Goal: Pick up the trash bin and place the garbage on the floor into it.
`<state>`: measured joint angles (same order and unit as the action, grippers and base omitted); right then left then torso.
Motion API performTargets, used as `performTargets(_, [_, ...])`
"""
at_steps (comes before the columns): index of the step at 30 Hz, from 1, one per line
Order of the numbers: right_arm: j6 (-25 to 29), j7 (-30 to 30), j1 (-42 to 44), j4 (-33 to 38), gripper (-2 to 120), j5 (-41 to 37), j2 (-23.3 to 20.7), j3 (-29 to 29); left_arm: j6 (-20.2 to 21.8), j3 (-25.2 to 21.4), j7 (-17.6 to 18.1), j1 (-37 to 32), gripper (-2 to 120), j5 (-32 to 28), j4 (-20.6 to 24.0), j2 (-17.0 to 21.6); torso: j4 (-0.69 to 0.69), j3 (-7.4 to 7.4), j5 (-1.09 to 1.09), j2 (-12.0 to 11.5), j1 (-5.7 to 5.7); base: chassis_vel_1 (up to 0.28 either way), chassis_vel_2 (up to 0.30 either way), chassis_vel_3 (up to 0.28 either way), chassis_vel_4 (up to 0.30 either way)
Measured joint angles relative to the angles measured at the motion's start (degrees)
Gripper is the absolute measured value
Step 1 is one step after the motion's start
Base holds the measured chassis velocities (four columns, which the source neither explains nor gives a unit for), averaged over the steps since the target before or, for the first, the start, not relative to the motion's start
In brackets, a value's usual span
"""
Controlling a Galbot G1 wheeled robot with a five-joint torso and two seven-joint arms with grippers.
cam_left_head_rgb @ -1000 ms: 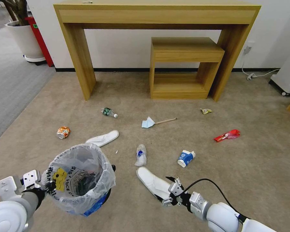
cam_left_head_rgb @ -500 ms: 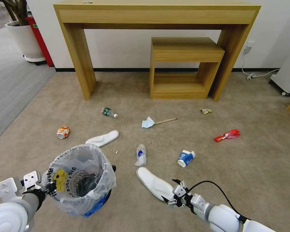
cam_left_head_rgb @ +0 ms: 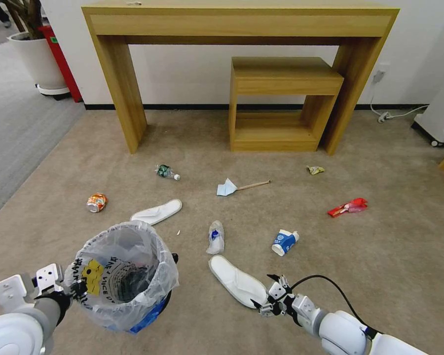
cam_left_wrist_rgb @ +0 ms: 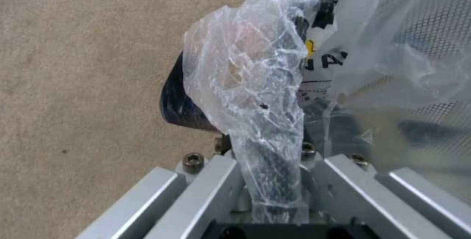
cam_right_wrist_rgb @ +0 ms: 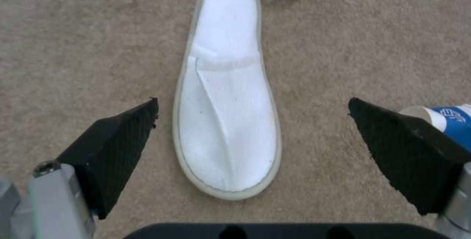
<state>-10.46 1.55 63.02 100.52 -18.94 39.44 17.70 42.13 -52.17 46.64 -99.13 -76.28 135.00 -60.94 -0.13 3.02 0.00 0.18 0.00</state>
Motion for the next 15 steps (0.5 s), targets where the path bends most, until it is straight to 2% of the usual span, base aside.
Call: performTargets(15, [1.6, -2.2, -2.6, -2.0, 98, -2.5, -0.1, 1.7, 0.0, -0.3, -0.2, 0.0, 0, 0.0, 0.1, 0.2, 0.0, 0.0, 0.0, 0.0, 0.0, 0.0, 0.0, 0.0, 0.0])
